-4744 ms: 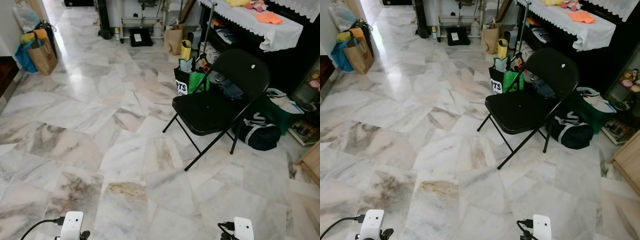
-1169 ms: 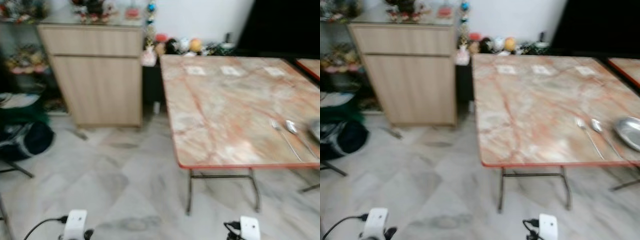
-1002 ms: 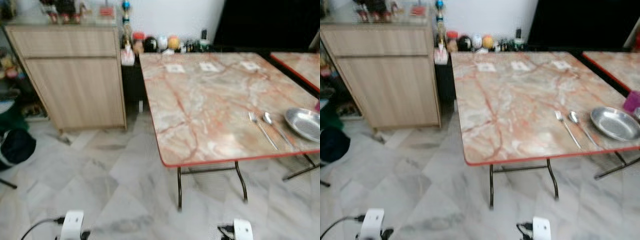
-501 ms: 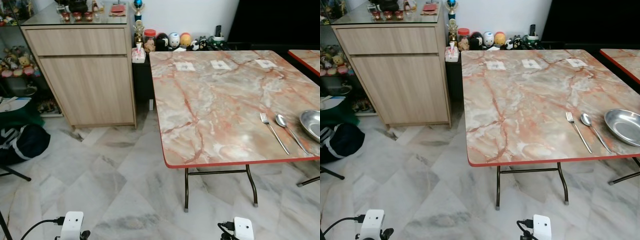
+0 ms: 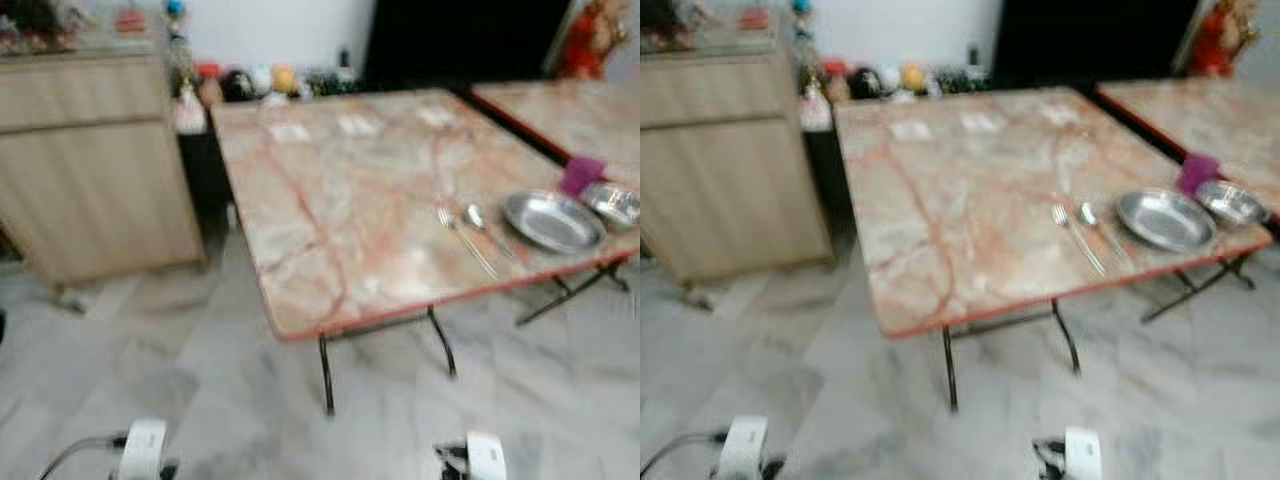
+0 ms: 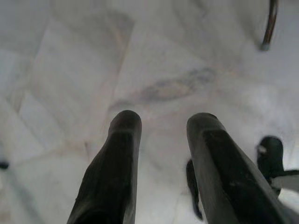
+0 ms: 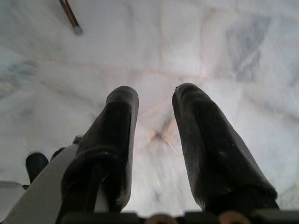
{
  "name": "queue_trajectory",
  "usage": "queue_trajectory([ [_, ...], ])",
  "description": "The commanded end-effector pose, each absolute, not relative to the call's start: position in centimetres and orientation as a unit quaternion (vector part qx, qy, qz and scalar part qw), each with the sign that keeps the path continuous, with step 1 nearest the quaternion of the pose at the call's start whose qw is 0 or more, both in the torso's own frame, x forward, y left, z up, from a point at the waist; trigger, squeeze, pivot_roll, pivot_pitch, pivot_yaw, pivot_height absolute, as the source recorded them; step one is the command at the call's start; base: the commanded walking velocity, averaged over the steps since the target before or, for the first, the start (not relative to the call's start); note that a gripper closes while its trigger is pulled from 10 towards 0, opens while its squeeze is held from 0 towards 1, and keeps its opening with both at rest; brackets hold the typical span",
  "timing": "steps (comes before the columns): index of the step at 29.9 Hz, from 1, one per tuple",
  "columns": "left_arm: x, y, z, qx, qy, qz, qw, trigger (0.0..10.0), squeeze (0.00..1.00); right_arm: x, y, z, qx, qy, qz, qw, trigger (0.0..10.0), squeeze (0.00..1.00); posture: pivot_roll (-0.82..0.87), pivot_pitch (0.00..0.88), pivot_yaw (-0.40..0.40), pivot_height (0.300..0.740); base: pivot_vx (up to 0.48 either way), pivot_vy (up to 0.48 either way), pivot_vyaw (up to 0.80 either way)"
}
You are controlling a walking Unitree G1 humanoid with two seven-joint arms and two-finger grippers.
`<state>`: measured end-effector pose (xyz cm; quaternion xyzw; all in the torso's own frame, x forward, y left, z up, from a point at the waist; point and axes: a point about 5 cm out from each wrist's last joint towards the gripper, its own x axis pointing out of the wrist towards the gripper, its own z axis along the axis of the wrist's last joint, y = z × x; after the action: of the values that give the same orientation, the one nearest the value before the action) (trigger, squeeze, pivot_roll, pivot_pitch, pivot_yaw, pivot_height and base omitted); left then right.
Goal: Setting the table
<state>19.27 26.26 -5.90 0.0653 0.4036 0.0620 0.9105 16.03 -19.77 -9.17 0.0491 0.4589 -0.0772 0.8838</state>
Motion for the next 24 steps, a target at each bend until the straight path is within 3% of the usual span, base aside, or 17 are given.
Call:
queue_trajectory([
  [1, 18.85, 23.21, -7.18, 0.053, 0.437, 0.027, 0.898, 10.0, 0.0, 20.01, -17.52, -7.69, 0.129, 0.427, -0.074, 0.892, 10.0, 0.0, 0.25, 0.025, -0.142, 0.74, 0.0, -0.401, 0.0],
  [18, 18.83, 23.17, -7.2, 0.053, 0.438, 0.027, 0.897, 10.0, 0.0, 20.11, -17.49, -7.64, 0.122, 0.427, -0.061, 0.894, 10.0, 0.0, 0.25, 0.022, -0.142, 0.74, 0.0, -0.367, 0.0],
  [24, 18.78, 23.22, -7.23, 0.047, 0.44, 0.031, 0.896, 10.0, 0.0, 20.19, -17.42, -7.59, 0.117, 0.426, -0.051, 0.896, 10.0, 0.0, 0.26, 0.021, -0.143, 0.74, 0.0, 0.0, 0.27],
])
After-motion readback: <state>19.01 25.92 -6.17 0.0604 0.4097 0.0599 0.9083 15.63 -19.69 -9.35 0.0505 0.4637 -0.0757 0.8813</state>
